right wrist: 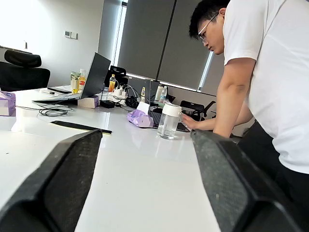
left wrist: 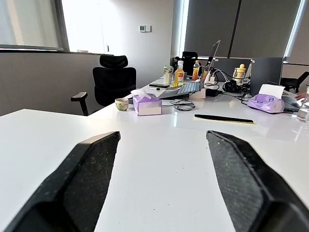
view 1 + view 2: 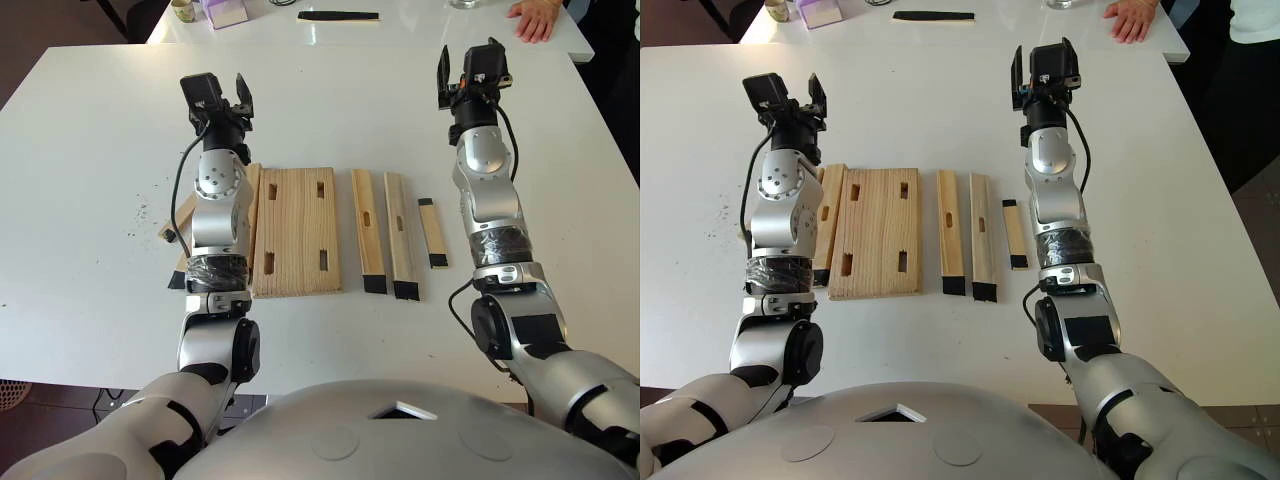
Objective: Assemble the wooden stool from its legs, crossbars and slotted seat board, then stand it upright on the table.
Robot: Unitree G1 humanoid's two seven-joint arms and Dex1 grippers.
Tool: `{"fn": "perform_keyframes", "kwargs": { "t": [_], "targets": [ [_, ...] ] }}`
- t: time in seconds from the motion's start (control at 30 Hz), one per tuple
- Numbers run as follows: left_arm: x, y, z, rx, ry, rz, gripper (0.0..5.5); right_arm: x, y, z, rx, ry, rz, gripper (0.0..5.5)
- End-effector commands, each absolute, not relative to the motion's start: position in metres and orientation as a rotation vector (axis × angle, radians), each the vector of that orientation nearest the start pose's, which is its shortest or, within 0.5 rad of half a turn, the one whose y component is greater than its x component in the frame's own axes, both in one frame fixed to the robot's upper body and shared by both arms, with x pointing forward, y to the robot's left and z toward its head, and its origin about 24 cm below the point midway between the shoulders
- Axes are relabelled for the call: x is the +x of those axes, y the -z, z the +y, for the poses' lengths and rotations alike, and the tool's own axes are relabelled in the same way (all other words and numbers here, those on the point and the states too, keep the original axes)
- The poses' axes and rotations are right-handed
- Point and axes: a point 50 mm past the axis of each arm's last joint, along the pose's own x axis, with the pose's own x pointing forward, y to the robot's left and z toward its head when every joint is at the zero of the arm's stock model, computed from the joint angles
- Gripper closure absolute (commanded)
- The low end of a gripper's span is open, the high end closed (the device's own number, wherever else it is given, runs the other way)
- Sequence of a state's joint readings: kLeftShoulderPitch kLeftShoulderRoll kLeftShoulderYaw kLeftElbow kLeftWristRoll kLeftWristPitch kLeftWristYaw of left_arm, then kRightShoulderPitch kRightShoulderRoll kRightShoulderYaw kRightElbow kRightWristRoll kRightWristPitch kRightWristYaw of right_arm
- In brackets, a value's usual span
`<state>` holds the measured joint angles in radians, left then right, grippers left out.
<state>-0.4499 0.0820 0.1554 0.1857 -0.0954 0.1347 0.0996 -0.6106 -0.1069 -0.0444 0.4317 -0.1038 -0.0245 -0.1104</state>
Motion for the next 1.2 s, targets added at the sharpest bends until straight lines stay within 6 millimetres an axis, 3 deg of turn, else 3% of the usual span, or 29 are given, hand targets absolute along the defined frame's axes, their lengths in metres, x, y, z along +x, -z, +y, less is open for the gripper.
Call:
{"fn": "perform_keyframes", "kwargs": {
  "t": [0.03,0.27,0.7,1.2],
  "targets": [
    [0.328,-0.109,0.169,-0.080,-0.080,-0.134,2.18,0.354,-0.114,-0.141,-0.120,0.027,-0.146,2.08],
    [0.325,-0.111,0.164,-0.037,-0.089,-0.211,2.18,0.345,-0.116,-0.127,-0.162,-0.016,-0.214,2.08],
    [0.319,-0.112,0.153,0.019,-0.081,-0.302,2.18,0.329,-0.116,-0.119,-0.157,-0.061,-0.287,2.08],
    [0.327,-0.126,0.145,-0.045,-0.048,-0.289,2.18,0.341,-0.123,-0.117,-0.172,-0.004,-0.258,2.08]
  ]
}}
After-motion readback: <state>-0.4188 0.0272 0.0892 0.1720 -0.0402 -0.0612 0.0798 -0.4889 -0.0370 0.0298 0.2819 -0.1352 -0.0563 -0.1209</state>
